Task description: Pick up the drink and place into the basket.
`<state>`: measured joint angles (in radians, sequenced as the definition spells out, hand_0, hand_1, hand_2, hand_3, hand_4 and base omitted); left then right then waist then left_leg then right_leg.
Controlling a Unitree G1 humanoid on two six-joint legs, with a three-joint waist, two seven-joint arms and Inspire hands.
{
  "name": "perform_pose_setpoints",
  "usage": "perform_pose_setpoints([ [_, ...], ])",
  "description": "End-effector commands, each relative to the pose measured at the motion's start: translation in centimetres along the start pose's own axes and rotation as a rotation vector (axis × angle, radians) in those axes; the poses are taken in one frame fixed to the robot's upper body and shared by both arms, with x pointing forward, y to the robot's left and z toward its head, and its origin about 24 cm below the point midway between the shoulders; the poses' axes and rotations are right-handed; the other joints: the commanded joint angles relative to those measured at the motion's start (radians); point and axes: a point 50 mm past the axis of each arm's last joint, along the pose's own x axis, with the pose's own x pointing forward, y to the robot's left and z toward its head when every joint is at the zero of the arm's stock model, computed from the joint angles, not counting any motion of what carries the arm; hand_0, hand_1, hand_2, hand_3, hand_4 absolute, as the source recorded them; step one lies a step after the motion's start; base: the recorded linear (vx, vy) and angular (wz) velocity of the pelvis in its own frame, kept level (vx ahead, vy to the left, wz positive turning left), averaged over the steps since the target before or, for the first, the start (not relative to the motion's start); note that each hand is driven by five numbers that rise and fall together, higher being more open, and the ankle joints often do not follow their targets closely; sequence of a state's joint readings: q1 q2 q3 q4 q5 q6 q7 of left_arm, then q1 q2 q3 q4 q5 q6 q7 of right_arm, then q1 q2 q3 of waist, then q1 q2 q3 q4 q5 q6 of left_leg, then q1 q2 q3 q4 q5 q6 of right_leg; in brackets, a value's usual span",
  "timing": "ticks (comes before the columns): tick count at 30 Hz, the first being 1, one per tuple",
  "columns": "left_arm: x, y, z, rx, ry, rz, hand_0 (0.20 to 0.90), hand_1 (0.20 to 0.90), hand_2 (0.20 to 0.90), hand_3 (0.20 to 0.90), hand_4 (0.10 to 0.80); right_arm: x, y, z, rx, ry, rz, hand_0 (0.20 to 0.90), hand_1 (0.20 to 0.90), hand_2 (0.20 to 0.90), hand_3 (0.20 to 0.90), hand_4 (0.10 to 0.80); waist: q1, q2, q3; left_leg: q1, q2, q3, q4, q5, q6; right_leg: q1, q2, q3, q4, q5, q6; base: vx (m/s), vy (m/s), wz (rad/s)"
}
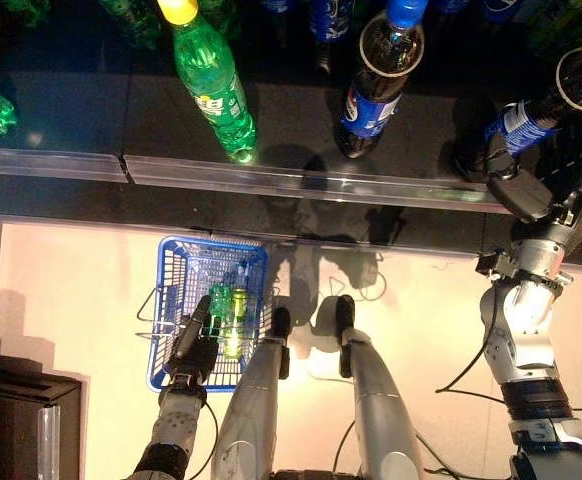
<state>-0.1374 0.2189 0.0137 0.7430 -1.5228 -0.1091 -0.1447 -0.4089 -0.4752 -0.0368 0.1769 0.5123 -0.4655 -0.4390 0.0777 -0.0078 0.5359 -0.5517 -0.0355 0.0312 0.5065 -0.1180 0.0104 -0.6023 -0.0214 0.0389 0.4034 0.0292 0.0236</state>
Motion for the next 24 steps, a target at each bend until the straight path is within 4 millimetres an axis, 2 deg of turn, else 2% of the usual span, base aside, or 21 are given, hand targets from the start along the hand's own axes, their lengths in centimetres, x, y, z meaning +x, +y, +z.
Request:
perform_pose_setpoints([
  [1,0.0,-2.8,5.5,0.072,-0.161,-0.206,0.300,0.300,0.300,0.200,0.100,3.5,-0.3,6.0,0.056,-0.273,0.004,0.900,0.900,0.900,0.900,0.800,0.000,0.040,-0.016,0.009,-0.092,-0.067,-0.022,-0.023,0.053,0.107,0.030,-0.095,0.003,-0.125,0.002,0.019,-0.012,0.10],
  [6,0.2,-3.1,5.5,0.080,-0.147,-0.208,0.300,0.300,0.300,0.200,0.100,5.0,-0.2,6.8,0.055,-0.300,-0.040,0.900,0.900,0.900,0.900,0.800,0.012,0.045,-0.016,0.008,-0.094,-0.072,-0.025,-0.021,0.051,0.104,0.030,-0.101,0.010,-0.130,-0.001,0.012,-0.002,0.07],
  [12,0.5,-3.6,5.7,0.093,-0.133,-0.214,0.300,0.300,0.300,0.200,0.100,7.0,-0.2,7.5,-0.032,-0.312,-0.075,0.900,0.900,0.900,0.900,0.800,0.027,0.046,-0.016,-0.001,-0.098,-0.078,-0.032,-0.010,0.050,0.087,0.031,-0.108,0.017,-0.126,-0.001,0.000,0.000,0.00],
  [21,0.9,-4.4,6.2,0.104,-0.126,-0.228,0.300,0.300,0.300,0.200,0.100,9.2,-0.9,7.3,-0.152,-0.271,-0.148,0.900,0.900,0.900,0.900,0.800,0.046,0.041,-0.016,-0.005,-0.104,-0.087,-0.037,-0.009,0.052,0.079,0.034,-0.110,0.018,-0.123,0.003,-0.002,-0.006,0.08],
  [22,1.0,-4.5,6.2,0.107,-0.124,-0.229,0.300,0.300,0.300,0.200,0.100,9.5,-1.1,7.2,-0.172,-0.263,-0.159,0.514,0.514,0.514,0.450,0.350,0.050,0.041,-0.016,-0.001,-0.104,-0.088,-0.033,-0.018,0.052,0.082,0.034,-0.110,0.020,-0.129,0.005,0.000,0.000,0.00],
  [24,1.0,-4.6,6.3,0.109,-0.123,-0.232,0.300,0.300,0.300,0.200,0.100,9.8,-1.3,7.2,-0.194,-0.269,-0.189,0.300,0.300,0.300,0.200,0.100,0.055,0.039,-0.016,0.000,-0.104,-0.091,-0.034,-0.019,0.053,0.085,0.035,-0.112,0.017,-0.128,0.006,0.000,0.000,0.00],
])
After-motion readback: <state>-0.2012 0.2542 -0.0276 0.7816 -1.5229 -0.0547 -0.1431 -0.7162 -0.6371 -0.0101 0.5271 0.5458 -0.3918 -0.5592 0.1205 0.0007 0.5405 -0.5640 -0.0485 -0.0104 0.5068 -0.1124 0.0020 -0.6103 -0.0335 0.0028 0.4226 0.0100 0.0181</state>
